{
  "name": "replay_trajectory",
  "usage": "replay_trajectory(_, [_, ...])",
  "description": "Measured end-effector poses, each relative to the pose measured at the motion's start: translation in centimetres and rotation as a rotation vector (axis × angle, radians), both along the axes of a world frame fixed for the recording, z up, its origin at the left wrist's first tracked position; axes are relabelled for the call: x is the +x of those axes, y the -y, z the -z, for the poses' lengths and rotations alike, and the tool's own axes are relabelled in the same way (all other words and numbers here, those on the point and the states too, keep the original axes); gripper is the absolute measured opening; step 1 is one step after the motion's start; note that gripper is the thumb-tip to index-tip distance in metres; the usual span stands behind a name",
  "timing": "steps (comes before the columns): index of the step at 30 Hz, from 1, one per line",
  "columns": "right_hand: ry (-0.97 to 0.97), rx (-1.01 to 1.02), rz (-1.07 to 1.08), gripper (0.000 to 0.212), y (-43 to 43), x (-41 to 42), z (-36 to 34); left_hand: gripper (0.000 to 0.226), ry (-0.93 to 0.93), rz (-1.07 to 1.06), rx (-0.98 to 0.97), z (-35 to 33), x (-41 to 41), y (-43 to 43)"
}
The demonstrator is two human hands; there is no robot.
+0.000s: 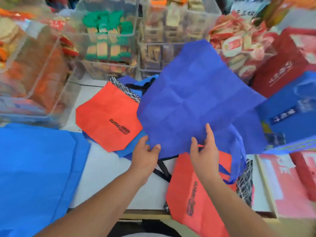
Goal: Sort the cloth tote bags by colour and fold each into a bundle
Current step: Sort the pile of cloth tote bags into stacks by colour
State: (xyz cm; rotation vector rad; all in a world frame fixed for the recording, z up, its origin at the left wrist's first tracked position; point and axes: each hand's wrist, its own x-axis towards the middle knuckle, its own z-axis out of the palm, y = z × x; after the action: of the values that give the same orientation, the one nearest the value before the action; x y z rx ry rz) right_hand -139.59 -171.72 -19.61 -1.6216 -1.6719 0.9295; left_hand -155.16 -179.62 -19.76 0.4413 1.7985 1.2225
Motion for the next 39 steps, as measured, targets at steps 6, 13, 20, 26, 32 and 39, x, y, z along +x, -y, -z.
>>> replay_trajectory(6, [0.127,-0.185,0.097,0.075,-2.2,8.1,3.0,0.023,-0.06,0.221,-0.109,2.1,4.9,-5.2])
replay_trajectory(13, [0.381,-0.093,-0.106,0.082,-6.9,11.5,1.7,0.012,0.012,0.473,-0.221,2.9,9.2,-5.7])
replay_trajectory(20, [0.785,0.124,0.191,0.084,-13.3,14.2,3.5,0.038,-0.005,0.49,-0.278,4.0,9.5,-7.1])
replay_trajectory(26, [0.668,-0.184,-0.282,0.071,-7.3,6.6,8.1,0.024,0.02,0.474,-0.257,4.3,9.7,-6.9])
replay_trajectory(32, [0.612,-0.375,-0.329,0.074,-4.7,5.4,12.0,0.028,0.017,0.578,-0.32,6.0,6.5,-3.2])
replay_trajectory(39, [0.769,-0.334,-0.432,0.073,-7.2,11.9,13.3,0.078,0.091,0.801,-0.433,11.2,6.9,1.8])
